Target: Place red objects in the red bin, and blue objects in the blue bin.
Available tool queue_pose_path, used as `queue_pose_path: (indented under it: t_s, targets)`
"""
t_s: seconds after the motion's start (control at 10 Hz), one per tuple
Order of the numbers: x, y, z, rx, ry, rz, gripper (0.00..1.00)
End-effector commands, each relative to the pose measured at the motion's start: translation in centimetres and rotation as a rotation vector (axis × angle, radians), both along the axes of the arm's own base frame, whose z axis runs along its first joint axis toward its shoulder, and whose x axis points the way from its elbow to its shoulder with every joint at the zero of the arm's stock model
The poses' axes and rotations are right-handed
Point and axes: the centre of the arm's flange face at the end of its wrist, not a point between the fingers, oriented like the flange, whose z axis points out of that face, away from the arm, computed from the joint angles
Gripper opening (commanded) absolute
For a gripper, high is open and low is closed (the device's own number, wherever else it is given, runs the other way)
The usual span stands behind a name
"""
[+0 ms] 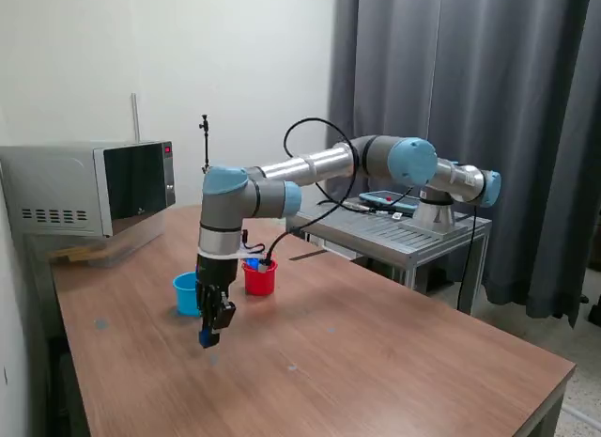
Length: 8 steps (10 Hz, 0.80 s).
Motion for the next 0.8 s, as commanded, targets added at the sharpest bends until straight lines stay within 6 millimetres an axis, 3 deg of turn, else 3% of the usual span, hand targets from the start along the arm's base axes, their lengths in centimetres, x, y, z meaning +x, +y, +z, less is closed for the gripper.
queue_pose_path:
  t_s: [0.0,0.3,0.5,0.7]
  targets:
    - [0.1,0.6,3.5,0.023,0.029,0.022,0.00]
    - [1.1,1.3,6.9,0.031,0.028,0.065,0.00]
    - [1.9,3.9,9.5,0.028,-0.014,0.046,0.00]
    - [2.4,7.3,10.9,0.026,-0.025,0.005,0.00]
